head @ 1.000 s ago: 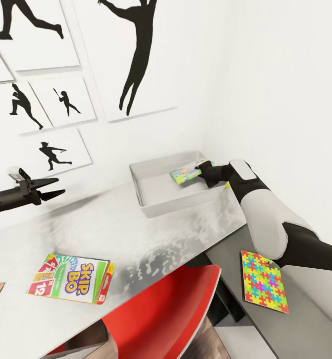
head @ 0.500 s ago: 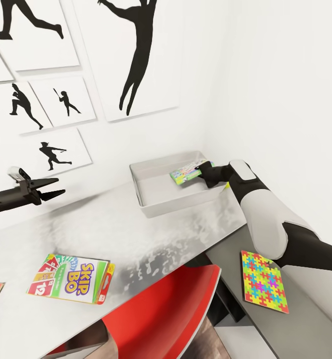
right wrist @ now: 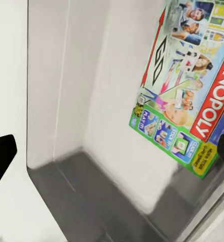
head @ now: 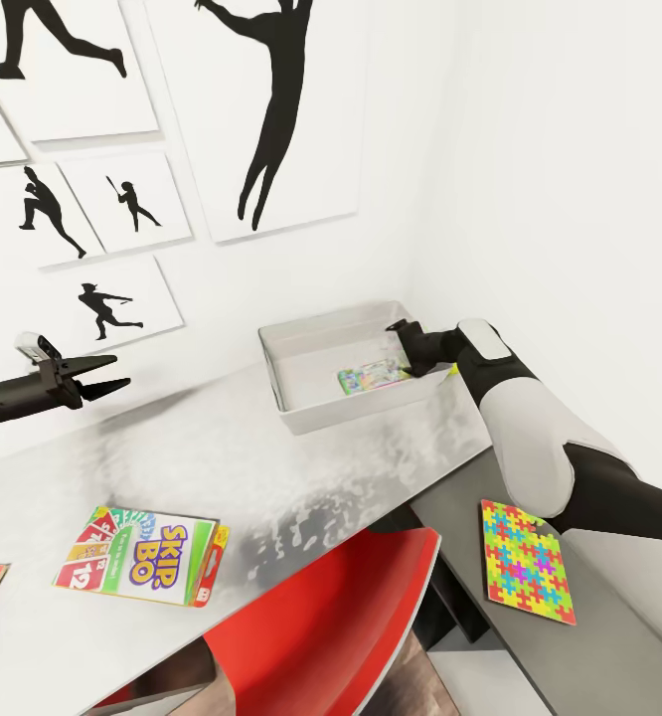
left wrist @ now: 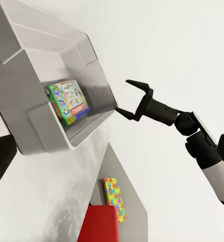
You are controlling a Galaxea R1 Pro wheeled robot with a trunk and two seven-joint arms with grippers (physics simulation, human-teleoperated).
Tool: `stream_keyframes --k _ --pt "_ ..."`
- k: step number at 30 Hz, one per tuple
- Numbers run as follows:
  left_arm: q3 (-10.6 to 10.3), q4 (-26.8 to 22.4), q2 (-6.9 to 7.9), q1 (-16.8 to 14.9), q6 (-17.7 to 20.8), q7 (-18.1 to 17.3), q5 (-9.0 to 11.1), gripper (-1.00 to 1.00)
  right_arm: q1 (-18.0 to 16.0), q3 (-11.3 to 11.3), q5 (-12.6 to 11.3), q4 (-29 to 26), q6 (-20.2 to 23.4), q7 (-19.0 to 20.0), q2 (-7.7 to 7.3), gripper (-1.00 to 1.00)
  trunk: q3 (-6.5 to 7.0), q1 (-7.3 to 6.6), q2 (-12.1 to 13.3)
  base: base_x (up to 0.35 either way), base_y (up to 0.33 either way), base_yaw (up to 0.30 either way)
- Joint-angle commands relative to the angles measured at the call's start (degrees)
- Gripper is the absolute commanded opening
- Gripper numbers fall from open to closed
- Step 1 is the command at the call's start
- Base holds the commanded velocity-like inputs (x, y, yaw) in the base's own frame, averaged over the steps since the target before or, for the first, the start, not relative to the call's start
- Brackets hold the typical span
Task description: Put all the toys in the child's room - the three board games (two on the bed and one on the table), the two jigsaw puzzles on the table, and the tennis ball on the table - inside the toy box on the table in the child's room.
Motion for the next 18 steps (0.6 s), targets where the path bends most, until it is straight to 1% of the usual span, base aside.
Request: stream_keyframes --k 1,18 --pt "0.0 0.0 0.02 0.0 0.6 -0.3 0.0 1.00 0.0 -0.2 -0.6 -0.1 0.0 -0.6 0.04 1.00 -0.10 0.03 -0.1 0.000 0.000 0.000" --pt "0.0 0.0 0.02 0.0 0.6 -0.3 0.0 1.00 0.1 -0.2 -0.6 -0.3 0.2 -0.6 0.03 1.00 -0.10 0.03 -0.1 0.000 0.000 0.000"
